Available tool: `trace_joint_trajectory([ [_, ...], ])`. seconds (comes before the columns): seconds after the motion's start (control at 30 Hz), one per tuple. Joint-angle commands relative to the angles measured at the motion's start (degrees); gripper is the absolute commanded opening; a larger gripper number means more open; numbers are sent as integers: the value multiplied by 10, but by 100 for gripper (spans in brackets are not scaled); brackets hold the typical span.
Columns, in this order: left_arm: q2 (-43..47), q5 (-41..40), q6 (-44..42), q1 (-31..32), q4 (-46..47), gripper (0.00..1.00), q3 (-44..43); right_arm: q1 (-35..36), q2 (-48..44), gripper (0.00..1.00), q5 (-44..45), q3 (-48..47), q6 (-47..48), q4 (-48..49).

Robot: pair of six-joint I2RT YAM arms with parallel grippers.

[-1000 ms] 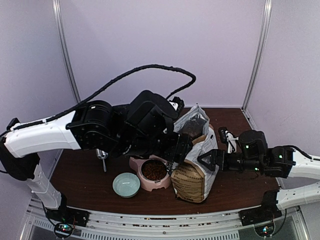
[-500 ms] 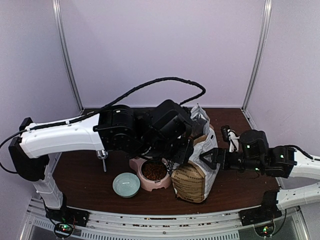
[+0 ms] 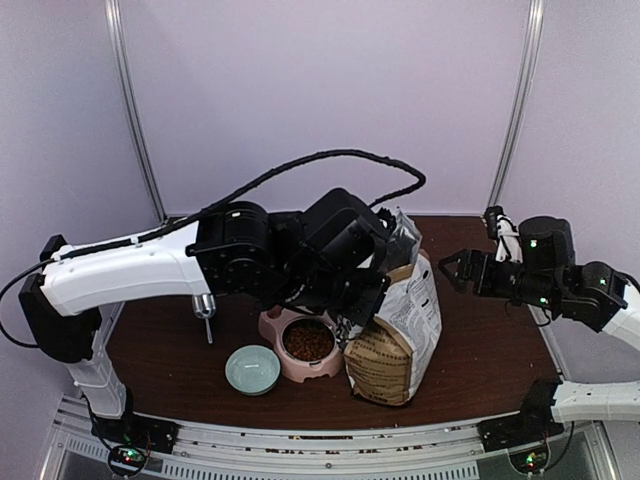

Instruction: Serve the pet food

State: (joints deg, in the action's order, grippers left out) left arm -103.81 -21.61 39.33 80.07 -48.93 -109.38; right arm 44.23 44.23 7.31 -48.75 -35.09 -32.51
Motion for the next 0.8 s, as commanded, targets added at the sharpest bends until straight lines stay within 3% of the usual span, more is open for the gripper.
trace_joint_trajectory([
  [0.0, 60, 75, -107, -3, 107, 0, 21, -45, -6, 94, -14, -32, 43, -30],
  [0.17, 140, 178, -189, -3, 169, 0, 89, -66, -1, 94, -28, -46, 58, -31],
  [0.37, 213, 207, -254, -27, 153, 0, 155, -89, -7, 96, -81, -43, 70, -8],
  [0.77, 293, 245, -298, -61, 130, 0, 199, -100, -33, 96, -291, 15, 161, 51],
])
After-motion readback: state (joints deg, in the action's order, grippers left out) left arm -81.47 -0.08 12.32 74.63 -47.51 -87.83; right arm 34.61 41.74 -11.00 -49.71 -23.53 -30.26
